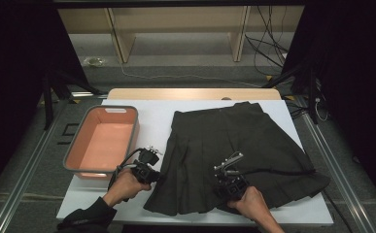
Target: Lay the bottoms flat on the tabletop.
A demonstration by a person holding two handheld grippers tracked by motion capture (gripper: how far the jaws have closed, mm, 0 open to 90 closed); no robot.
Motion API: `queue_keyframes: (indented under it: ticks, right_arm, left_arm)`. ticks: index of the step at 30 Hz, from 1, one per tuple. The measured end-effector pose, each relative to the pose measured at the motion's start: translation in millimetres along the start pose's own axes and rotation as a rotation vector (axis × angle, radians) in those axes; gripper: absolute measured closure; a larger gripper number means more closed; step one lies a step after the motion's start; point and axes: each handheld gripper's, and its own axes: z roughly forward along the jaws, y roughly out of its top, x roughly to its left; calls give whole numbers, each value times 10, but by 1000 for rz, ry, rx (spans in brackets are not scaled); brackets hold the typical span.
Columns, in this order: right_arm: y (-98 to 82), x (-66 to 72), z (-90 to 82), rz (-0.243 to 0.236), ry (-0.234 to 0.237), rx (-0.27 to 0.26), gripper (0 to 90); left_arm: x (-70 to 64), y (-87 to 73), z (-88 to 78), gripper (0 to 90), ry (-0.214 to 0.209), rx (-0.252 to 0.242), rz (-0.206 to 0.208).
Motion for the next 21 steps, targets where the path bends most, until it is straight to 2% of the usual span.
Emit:
queue_keyframes:
  ticks: [4, 5, 8, 14, 16, 17, 21]
  right_arm:
    - [-26, -27, -83, -25, -7, 2, 866]
    - [-39, -38, -105, -29, -9, 0, 866]
    - [-100, -88, -160, -21, -12, -2, 866]
    - [-131, -149, -132, -17, -21, 19, 851]
    - [-123, -157, -148, -12, -16, 10, 768]
    - [-114, -166, -172, -7, -5, -6, 676]
    - [-55, -202, -287, 20, -10, -117, 477]
  left_arm:
    - [17, -19, -42, 708, -8, 2, -5]
    - [20, -28, -60, 678, -7, -4, -20]
    - [32, -52, -92, 575, 0, -3, -27]
    - [42, -107, -142, 444, 36, -8, -54]
    - [52, -122, -165, 405, 42, -10, -63]
    - [52, -131, -174, 389, 44, -14, -69]
    - [48, -159, -190, 341, 51, -10, -75]
